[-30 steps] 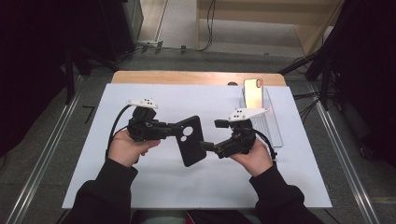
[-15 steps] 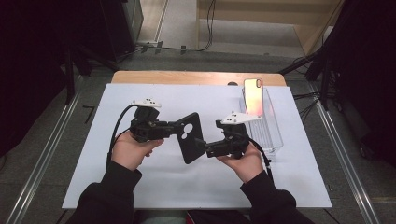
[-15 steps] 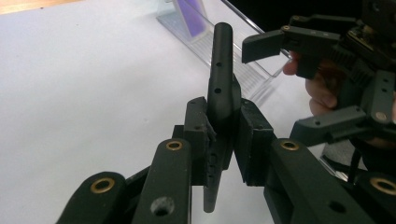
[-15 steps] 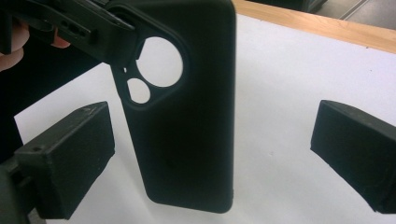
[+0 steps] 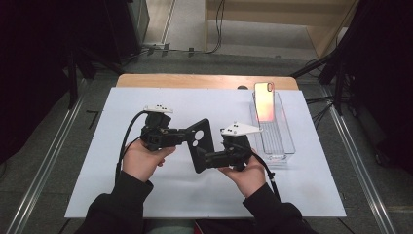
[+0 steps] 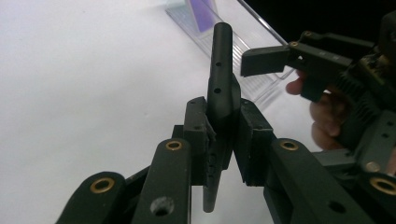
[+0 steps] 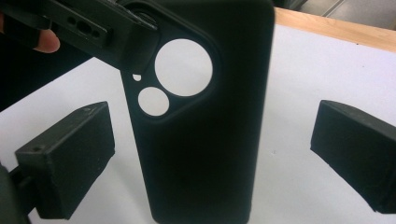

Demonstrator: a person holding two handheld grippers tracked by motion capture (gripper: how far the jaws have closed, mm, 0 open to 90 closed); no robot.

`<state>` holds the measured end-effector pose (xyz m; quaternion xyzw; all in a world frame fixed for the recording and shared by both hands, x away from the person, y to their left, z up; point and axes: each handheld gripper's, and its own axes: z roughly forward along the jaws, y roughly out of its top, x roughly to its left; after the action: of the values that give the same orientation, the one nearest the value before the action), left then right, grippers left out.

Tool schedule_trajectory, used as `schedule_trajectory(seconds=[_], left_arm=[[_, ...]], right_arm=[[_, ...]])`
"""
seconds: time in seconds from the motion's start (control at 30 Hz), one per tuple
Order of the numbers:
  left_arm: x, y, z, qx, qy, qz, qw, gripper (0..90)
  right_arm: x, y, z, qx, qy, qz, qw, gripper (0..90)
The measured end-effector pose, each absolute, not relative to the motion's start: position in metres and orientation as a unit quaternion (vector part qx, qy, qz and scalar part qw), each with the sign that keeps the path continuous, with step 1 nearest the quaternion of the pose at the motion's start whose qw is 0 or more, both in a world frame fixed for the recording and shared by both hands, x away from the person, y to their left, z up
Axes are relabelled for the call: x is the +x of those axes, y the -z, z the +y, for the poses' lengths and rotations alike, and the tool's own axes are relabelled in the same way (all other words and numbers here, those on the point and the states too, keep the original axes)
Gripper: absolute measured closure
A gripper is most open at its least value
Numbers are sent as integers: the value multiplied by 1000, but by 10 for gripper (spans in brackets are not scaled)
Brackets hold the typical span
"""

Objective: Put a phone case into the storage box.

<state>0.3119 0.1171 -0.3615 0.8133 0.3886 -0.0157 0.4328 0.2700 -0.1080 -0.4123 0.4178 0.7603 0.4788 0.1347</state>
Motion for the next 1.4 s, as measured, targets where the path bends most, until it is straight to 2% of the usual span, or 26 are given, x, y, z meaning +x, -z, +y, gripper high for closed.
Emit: schedule_trajectory(seconds=[0.47,0.5,0.67,0.7,1.0,1.03,1.2,1.4], left_arm=[[304,362,103,817,29,386,428,767],[303,362,103,817,30,385,429,767],[302,362,101,815,34,385,433,767],[302,362,100,815,33,385,432,766],[301,361,101,816,33,378,437,759],[301,360,101,816,33,374,440,752],[301,356,103,817,34,370,442,605],[300,347,108,815,49,367,447,504]], right_arm=[[270,416,-98,428,-471,758,145,0],[271,416,-99,427,-473,758,142,46],[272,417,-98,426,-476,756,142,62],[271,417,-98,426,-474,757,141,104],[270,415,-99,421,-475,761,136,122],[270,414,-99,421,-476,760,136,123],[273,416,-101,421,-472,763,135,123],[278,417,-109,427,-469,761,136,123]])
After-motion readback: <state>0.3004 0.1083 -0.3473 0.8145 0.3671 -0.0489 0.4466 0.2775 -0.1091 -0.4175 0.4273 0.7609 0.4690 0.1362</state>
